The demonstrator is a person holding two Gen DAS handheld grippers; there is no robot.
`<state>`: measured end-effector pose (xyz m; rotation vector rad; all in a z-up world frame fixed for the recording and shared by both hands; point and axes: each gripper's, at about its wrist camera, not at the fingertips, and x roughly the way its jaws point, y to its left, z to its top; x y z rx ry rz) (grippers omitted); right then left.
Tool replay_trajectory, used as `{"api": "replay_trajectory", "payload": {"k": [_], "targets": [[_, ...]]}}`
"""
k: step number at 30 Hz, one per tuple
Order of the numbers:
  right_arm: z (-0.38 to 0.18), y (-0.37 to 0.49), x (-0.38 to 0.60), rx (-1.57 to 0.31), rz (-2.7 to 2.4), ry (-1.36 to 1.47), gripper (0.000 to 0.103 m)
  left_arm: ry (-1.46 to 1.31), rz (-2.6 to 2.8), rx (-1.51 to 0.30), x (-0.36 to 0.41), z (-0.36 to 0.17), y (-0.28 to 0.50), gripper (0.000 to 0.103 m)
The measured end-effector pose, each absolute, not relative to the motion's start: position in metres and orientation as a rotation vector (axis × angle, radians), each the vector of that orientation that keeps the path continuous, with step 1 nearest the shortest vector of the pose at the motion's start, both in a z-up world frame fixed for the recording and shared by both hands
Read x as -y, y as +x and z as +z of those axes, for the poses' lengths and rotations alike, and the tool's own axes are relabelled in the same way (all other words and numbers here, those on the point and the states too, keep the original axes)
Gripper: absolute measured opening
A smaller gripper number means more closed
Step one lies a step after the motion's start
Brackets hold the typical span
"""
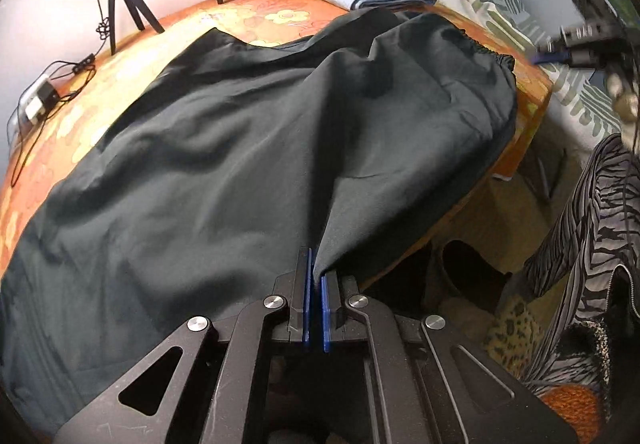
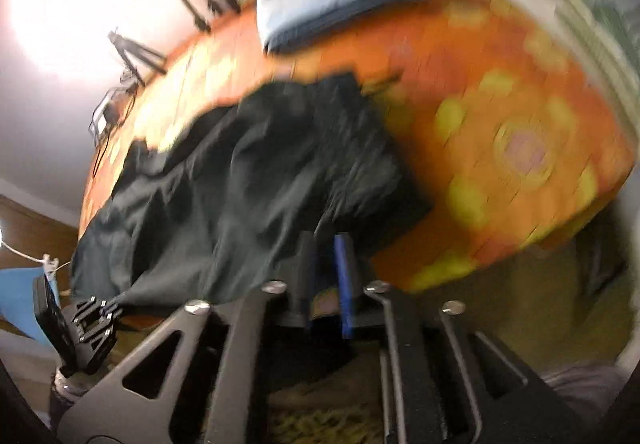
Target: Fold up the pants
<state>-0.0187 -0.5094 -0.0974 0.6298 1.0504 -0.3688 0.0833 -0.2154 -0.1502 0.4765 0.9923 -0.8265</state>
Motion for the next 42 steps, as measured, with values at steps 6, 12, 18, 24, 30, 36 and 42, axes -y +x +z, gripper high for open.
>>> {"api": "replay_trajectory", "payload": {"k": [6, 12, 18, 24, 30, 36, 42], "targets": [[-0.098, 0.013, 0.541, -1.065, -0.398, 0.5, 0.062, 0.482, -0.829, -1.003, 0.218, -0.155, 0.082, 0.003], [-0.134, 0.011, 0.559, -1.135, -0.37, 0.593, 0.062, 0.479, -0.84, -0.989, 0.215, -0.152, 0.08, 0.003], [-0.136, 0.008, 0.545, -1.12, -0.374, 0.55, 0.057, 0.498, -0.837, -0.985, 0.22, -0.155, 0.079, 0.003], [-0.129, 0.017, 0.522, -1.155, -0.354, 0.429, 0.022, 0.483, -0.833, -0.985, 0.219, -0.154, 0.081, 0.003], [-0.101, 0.0, 0.526, -1.114, -0.346, 0.469, 0.007, 0.454, -0.848, -0.981, 0.213, -0.149, 0.08, 0.003], [-0.103, -0.014, 0.542, -1.129, -0.397, 0.491, 0.007, 0.439, -0.878, -0.975, 0.215, -0.143, 0.075, 0.003], [-0.118, -0.007, 0.545, -1.19, -0.426, 0.429, 0.007, 0.491, -0.906, -1.01, 0.215, -0.152, 0.064, 0.008]]}}
